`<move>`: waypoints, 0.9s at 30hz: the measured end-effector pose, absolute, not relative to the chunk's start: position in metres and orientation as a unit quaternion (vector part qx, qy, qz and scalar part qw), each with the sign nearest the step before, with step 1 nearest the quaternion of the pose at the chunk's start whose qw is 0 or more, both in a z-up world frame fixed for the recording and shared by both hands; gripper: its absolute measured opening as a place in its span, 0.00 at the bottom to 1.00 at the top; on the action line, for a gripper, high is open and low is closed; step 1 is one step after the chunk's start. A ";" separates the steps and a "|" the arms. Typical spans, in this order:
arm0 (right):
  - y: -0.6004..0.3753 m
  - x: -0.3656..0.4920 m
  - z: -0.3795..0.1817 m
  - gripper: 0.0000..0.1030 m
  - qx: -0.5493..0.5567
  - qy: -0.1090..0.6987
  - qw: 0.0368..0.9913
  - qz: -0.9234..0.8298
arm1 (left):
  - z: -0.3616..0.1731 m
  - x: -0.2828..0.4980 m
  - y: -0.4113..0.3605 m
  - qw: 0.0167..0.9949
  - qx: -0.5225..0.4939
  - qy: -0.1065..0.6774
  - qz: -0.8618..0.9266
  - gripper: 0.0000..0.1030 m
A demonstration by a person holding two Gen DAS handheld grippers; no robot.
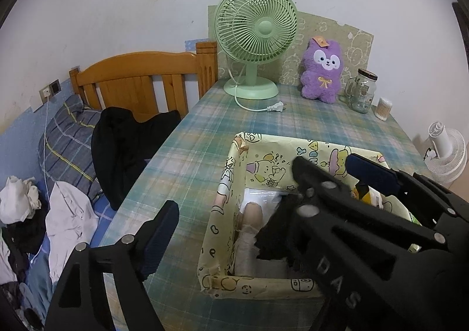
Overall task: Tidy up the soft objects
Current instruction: 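Open the left tool over the box while the right tool releases the black bag into it, then withdraw both tools from the box toward the remaining items on the table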
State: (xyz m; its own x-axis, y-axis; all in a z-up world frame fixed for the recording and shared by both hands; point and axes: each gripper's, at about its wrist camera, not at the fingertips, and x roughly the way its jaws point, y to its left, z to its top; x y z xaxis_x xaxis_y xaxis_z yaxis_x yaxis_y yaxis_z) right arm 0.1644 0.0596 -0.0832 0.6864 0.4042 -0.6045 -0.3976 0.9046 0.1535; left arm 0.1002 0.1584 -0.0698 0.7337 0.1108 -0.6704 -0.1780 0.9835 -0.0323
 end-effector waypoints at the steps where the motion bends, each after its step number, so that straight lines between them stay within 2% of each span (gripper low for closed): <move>1: 0.059 0.164 -0.083 0.67 0.007 0.330 0.918 0.221 | -0.070 0.100 0.158 0.930 -0.047 0.355 0.078 0.84; 3: 0.058 0.163 -0.082 0.78 0.008 0.328 0.918 0.221 | -0.069 0.099 0.157 0.931 -0.044 0.352 0.083 0.86; 8: 0.056 0.160 -0.077 0.89 0.004 0.319 0.924 0.211 | -0.067 0.097 0.155 0.932 -0.041 0.349 0.086 0.89; 22: 0.025 0.148 -0.062 0.91 0.017 0.303 0.932 0.196 | -0.050 0.087 0.129 0.941 -0.026 0.326 0.082 0.91; 27: 0.007 0.142 -0.055 0.95 0.025 0.293 0.937 0.190 | -0.043 0.083 0.113 0.945 -0.018 0.317 0.078 0.92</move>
